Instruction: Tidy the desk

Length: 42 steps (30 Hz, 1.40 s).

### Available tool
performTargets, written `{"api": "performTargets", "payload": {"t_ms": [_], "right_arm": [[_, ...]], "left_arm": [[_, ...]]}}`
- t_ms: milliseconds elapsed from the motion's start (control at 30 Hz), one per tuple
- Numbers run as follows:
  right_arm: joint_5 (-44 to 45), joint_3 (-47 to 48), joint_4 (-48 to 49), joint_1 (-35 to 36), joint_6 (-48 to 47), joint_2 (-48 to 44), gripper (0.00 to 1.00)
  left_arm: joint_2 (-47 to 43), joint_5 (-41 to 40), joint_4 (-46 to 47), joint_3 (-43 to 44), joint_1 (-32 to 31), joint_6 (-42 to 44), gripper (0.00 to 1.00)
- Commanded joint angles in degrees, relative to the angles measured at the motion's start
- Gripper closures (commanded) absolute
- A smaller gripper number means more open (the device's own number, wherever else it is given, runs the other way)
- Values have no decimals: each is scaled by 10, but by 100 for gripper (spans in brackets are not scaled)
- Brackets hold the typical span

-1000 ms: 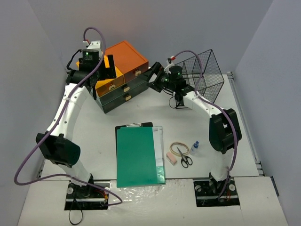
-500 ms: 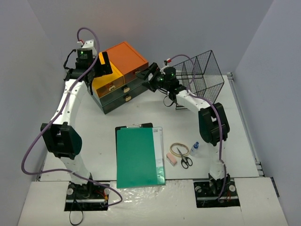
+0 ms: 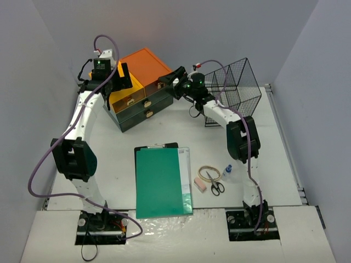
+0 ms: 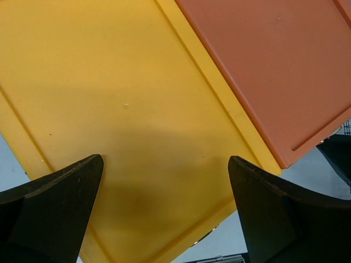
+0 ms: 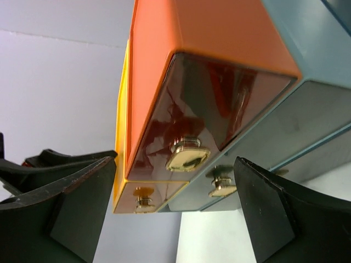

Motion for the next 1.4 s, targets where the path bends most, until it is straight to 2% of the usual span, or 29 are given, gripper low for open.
{"api": "performTargets", "payload": {"t_ms": [0,233,267,333,400,567,833,900,1000,1167,1367], "right_arm": [[-9,39,49,-6,18,6,15],[-5,22,60,-5,28,11,26],[-4,15,68,-6,31,11,29],[-2,8,80,-6,38,14,42],[-2,12,86,-6,42,22,49],[-6,41,79,-4,43,40,58],[0,57,100,1,66,62,58],[0,58,109,4,77,68,62],[-2,54,117,8,85,69,73],[-4,5,106,11,67,28,99],[-1,-101,57,12,24,-58,100]], "left_arm": [[-36,0,36,-24,6,-4,3],[-52,-3,41,-69,6,-4,3],[-54,-3,41,-73,6,-4,3],[-55,-3,39,-78,6,-5,3],[-56,-2,36,-81,6,-5,3],[-61,-2,31,-86,6,-2,3],[-69,-1,25,-94,6,4,3],[-71,-2,22,-95,6,8,3],[-73,-6,15,-96,7,11,3],[-76,-8,15,-99,10,13,3],[-76,-10,11,-101,14,10,3]]}}
